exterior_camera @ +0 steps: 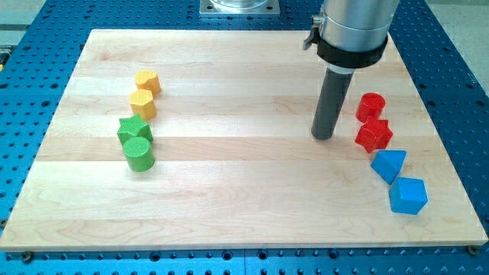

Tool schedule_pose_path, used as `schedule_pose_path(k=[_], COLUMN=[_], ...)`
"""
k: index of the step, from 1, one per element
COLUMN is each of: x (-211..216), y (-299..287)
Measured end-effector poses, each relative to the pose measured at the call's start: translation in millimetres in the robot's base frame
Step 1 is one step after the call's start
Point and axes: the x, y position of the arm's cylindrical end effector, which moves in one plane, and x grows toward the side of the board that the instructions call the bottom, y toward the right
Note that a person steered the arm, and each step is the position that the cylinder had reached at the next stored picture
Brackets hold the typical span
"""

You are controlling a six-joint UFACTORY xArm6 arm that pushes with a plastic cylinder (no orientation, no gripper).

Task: Push the red star to the right

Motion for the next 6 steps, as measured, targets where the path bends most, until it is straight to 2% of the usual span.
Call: schedule_pose_path(k=[2,4,6], x=[20,20,28], y=[28,107,150])
